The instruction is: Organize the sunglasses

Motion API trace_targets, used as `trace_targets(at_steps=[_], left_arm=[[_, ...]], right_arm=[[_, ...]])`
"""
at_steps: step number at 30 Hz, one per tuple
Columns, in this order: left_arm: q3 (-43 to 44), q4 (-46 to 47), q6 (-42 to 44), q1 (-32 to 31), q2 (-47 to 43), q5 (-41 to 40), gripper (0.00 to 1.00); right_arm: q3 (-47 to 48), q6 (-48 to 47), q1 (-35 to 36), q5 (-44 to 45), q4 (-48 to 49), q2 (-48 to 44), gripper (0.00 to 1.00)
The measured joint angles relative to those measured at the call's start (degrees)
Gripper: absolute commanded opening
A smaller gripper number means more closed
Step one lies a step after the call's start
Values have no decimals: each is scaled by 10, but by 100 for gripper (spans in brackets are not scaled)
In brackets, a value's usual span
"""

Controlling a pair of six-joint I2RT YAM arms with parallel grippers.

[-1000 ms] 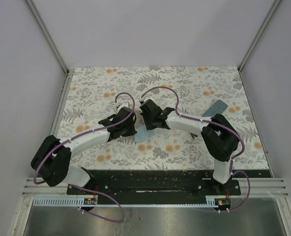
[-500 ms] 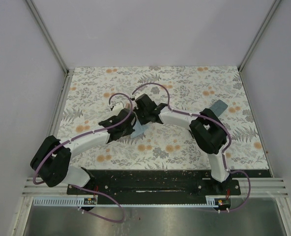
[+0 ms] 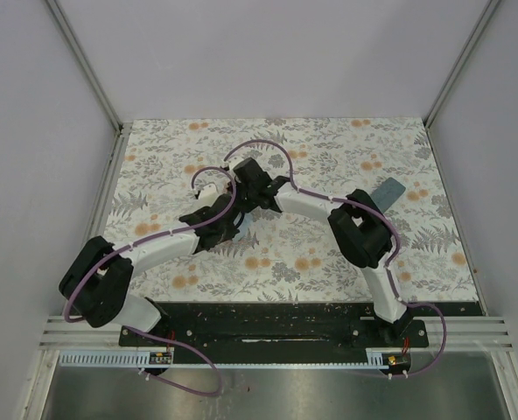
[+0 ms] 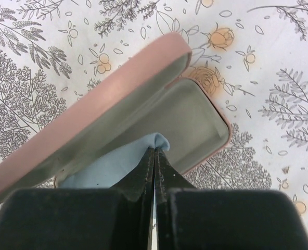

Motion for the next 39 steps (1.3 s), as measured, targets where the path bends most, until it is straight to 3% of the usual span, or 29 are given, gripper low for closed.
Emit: trace_targets(at_steps=[10, 13, 21, 31, 39], left_arm=[[-10, 16, -20, 0, 12, -17, 0], [-12, 20, -24, 0, 17, -21, 0], [-16, 26, -36, -11, 39, -34, 1], [-10, 4, -38, -26, 42, -45, 34], [-7, -21, -37, -32, 6, -50, 46]], right_arm=[[44, -23, -3, -25, -7, 44, 0], [60, -26, -3, -28, -12, 52, 24], [83, -31, -4, -23, -22, 60, 27], [72, -4, -48, -31, -26, 49, 34], [6, 78, -74, -28, -29, -26, 39]])
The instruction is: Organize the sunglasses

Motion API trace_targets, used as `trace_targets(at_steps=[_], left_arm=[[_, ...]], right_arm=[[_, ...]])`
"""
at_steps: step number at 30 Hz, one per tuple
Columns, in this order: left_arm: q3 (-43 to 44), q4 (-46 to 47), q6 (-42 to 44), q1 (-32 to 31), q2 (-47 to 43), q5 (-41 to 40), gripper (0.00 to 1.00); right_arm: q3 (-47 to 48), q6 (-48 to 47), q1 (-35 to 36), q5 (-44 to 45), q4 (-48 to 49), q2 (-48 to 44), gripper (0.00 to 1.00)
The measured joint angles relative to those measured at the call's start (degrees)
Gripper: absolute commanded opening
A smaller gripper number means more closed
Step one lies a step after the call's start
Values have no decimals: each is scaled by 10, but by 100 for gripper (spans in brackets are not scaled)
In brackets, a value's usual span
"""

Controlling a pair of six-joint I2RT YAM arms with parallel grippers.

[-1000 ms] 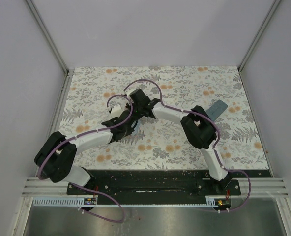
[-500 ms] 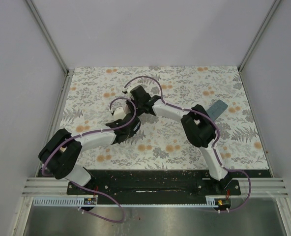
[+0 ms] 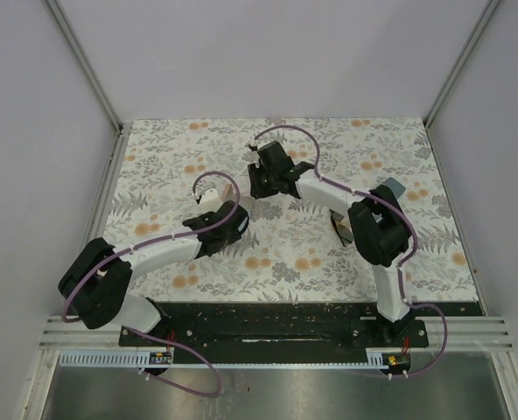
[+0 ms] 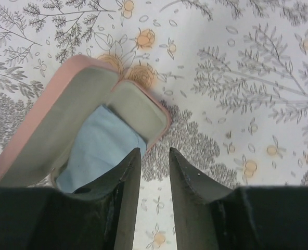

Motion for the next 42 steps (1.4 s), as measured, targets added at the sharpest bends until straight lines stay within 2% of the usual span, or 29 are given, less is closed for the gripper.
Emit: trace_targets(at_steps=[3, 5, 9, 14, 23, 31, 35, 40, 42], left_arm=[[0, -5, 5, -12, -26, 1, 51], [1, -6, 11, -22, -39, 2, 52], [10, -8, 38, -33, -70, 21, 62], [15, -13, 83, -18, -144, 53, 69], [10, -3, 157, 146, -237, 203, 75], [-20, -6, 184, 205, -271, 295, 75], [-34, -13, 190, 221, -291, 314, 75], [-45, -19, 196, 231, -304, 322, 75], [-55, -18, 197, 231, -306, 323, 75]], right_arm=[[-39, 57, -5, 0, 1, -37, 49], [-66, 90, -7, 3, 1, -57, 50], [-123, 161, -8, 13, 1, -96, 55], [-176, 239, -5, 23, 5, -128, 54], [-155, 310, 38, 45, 11, -89, 50], [-124, 340, 50, 47, 9, -29, 45], [-110, 348, 52, 48, 10, -8, 39], [-89, 353, 56, 44, 14, 12, 21], [-88, 353, 57, 43, 13, 14, 9]])
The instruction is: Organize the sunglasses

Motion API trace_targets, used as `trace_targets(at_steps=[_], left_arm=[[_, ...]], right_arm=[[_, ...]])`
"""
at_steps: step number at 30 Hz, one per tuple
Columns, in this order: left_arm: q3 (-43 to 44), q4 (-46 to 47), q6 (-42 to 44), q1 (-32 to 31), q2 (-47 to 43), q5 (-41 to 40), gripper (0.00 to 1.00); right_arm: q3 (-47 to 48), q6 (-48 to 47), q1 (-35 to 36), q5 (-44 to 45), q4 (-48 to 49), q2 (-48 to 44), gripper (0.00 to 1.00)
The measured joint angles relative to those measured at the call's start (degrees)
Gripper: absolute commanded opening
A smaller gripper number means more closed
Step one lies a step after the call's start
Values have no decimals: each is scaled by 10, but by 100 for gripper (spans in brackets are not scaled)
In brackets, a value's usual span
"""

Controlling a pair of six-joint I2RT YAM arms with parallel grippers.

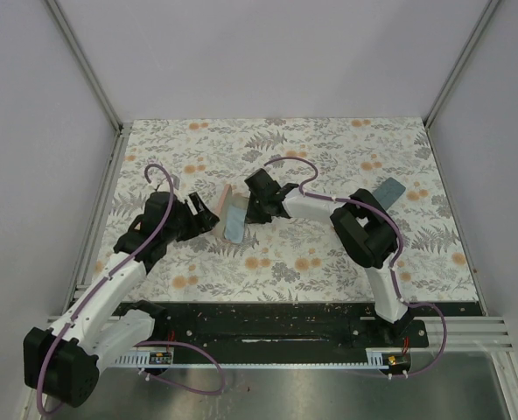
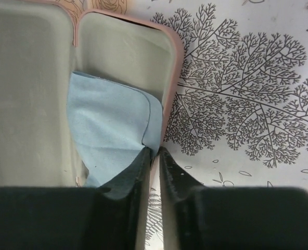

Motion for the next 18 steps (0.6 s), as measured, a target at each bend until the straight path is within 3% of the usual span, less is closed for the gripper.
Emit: trace_targets(at_steps=[2, 12, 13, 14, 18], left_arm=[[-11, 0, 1, 0, 0, 3, 74], [-45, 46, 3, 4, 15, 89, 76], [-54, 56, 0, 4, 16, 101, 78], [-64, 68, -4, 4, 17, 114, 99], [-113, 146, -46, 4, 46, 171, 99]], right_arm=[[0, 0, 0, 1, -2, 0, 0], [-87, -54, 2, 0, -37, -76, 0], [-106, -60, 2, 0, -42, -92, 0], [-123, -66, 2, 0, -46, -108, 0], [-185, -89, 2, -6, -56, -155, 0]])
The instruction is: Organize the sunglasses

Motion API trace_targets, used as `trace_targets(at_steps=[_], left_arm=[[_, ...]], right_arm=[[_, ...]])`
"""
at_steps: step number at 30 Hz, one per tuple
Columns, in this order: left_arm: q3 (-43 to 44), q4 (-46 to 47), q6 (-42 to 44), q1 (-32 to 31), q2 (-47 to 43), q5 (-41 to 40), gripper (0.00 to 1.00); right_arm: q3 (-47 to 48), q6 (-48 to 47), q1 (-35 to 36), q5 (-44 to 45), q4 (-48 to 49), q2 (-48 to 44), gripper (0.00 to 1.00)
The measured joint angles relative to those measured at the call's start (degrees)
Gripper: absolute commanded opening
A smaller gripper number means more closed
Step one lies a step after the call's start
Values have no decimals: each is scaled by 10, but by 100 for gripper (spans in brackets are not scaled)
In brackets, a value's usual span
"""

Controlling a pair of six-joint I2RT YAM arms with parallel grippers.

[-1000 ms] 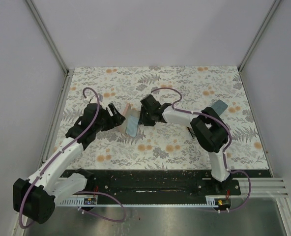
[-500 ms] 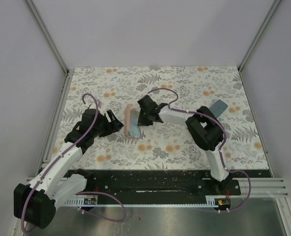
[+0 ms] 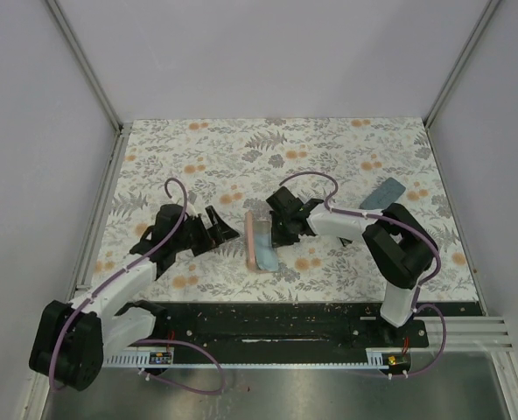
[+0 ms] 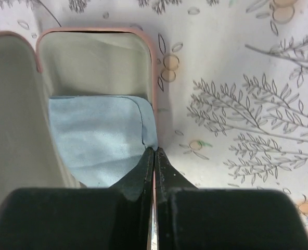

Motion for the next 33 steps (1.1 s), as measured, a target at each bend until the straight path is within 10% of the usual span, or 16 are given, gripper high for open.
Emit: trace_targets(at_steps=[17, 29, 33], left_arm=[[-144, 625, -226, -10, 306, 147, 99], [-142, 753, -268, -37, 401, 156, 74], [-139, 755, -272, -38, 405, 158, 66]], right_arm=[[-40, -38, 0, -11, 1, -31, 0], [-38, -44, 0, -23, -6, -31, 0], [-38, -40, 0, -24, -9, -31, 41]])
